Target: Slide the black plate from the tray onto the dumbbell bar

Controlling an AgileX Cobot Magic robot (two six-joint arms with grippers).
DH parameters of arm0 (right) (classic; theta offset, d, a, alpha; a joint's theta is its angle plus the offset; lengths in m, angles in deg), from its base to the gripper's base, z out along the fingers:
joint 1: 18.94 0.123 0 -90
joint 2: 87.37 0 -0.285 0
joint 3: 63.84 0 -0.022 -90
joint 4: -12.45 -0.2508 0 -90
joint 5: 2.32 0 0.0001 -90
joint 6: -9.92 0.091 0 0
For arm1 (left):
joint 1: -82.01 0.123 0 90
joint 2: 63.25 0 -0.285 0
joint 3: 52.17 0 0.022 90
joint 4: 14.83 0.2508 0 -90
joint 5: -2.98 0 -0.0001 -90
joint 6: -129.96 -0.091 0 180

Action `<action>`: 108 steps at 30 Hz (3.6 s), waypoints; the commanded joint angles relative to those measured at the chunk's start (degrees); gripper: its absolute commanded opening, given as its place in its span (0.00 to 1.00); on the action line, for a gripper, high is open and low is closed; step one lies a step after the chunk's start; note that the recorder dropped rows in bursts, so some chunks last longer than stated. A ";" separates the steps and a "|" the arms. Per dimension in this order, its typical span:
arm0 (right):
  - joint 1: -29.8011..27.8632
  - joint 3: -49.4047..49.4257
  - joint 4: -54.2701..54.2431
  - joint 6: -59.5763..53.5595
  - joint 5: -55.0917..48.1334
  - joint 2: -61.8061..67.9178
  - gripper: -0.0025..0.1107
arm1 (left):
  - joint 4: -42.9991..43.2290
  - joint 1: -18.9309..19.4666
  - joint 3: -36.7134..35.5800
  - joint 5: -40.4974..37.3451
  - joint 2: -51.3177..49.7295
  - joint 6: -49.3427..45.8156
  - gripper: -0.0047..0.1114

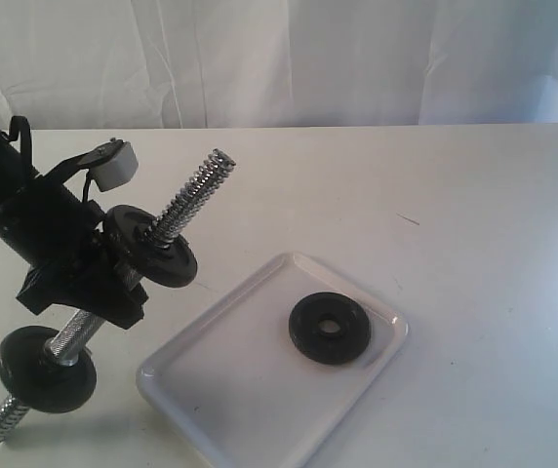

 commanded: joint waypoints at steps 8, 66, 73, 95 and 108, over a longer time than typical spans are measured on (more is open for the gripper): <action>0.12 -13.72 4.32 -10.39 -13.09 27.74 0.02 | -9.50 -0.22 1.38 -7.70 3.27 -0.45 0.04; 13.33 -20.03 -5.45 -3.92 -14.90 47.88 0.89 | -10.35 -0.22 1.38 -6.19 3.27 -0.27 0.04; 13.77 -20.03 -5.19 -3.76 -11.47 49.49 0.89 | -9.92 -0.22 1.38 -5.78 3.27 -0.27 0.04; 13.77 -20.68 -10.13 -6.38 -10.37 53.68 0.89 | -9.92 -0.22 1.38 -5.89 3.27 0.20 0.04; 13.77 -20.68 -12.16 -3.66 -11.38 53.68 0.91 | -9.53 -0.22 1.38 -5.89 3.27 0.20 0.04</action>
